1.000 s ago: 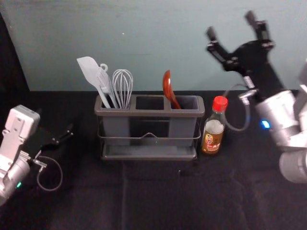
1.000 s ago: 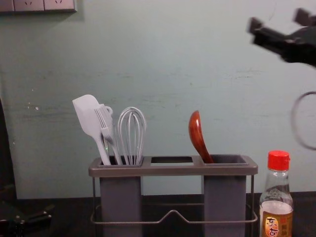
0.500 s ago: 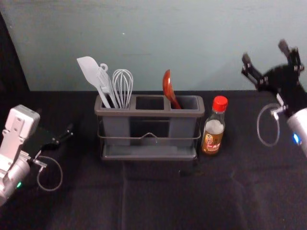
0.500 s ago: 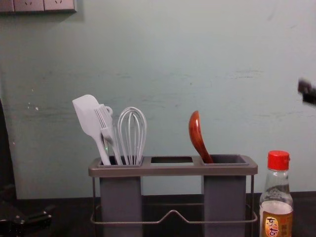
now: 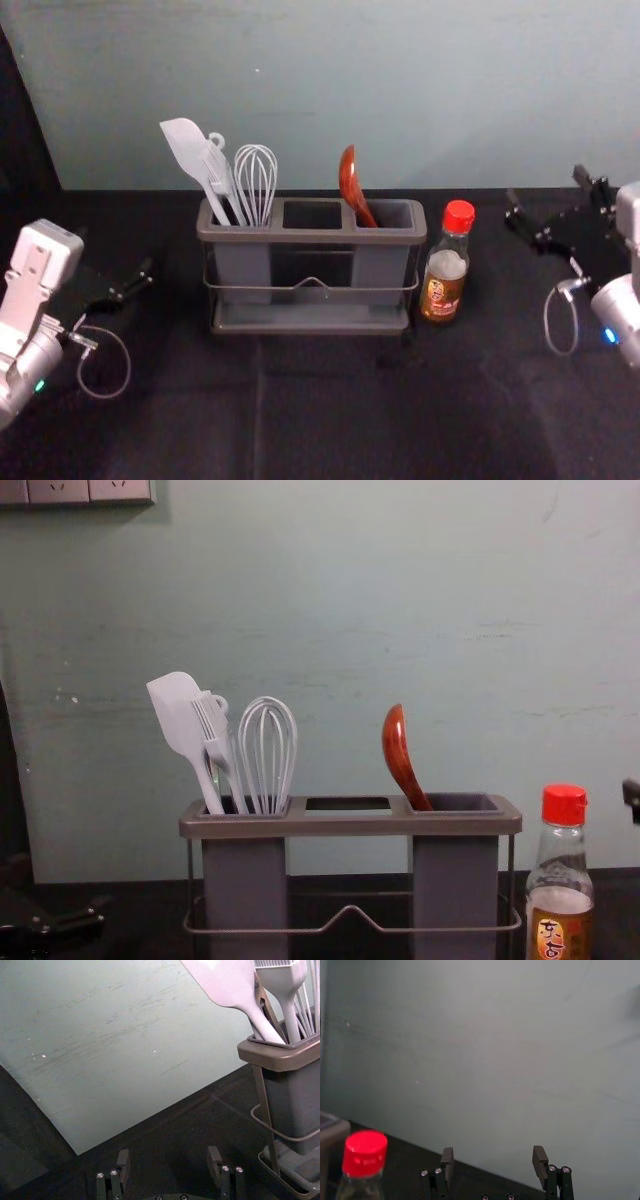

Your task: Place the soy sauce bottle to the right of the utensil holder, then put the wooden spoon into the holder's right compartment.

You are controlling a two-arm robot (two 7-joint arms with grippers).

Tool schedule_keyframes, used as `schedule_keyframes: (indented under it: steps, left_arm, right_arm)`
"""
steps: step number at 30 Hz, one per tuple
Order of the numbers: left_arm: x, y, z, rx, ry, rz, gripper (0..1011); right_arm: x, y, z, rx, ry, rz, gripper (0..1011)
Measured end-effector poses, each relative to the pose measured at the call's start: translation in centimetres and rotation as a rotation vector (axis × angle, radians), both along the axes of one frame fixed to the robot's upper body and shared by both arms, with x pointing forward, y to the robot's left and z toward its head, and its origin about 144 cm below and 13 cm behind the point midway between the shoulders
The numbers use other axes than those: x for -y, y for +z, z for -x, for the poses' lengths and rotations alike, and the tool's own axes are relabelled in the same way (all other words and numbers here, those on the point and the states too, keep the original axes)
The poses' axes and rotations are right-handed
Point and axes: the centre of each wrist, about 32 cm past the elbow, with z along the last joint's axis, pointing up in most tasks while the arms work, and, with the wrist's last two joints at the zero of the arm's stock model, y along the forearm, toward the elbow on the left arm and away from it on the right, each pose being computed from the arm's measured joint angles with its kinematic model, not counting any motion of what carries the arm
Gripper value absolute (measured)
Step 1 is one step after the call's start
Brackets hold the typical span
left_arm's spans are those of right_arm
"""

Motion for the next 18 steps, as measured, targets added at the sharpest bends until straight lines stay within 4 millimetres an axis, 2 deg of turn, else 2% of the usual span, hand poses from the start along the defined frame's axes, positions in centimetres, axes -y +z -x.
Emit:
schedule_keyframes:
  steps: [7,18]
  left_arm:
    - [0.0,0.0,0.0,0.0,0.0,0.0,1012]
    - [0.0,0.0,0.0,0.0,0.0,0.0,1012]
  right_arm:
    - [0.28,-1.28,-0.09,-0.047,-0.015,-0.005,1004]
    - [0.29,-1.27,-0.12,-0.047,-0.015,-0.003,1004]
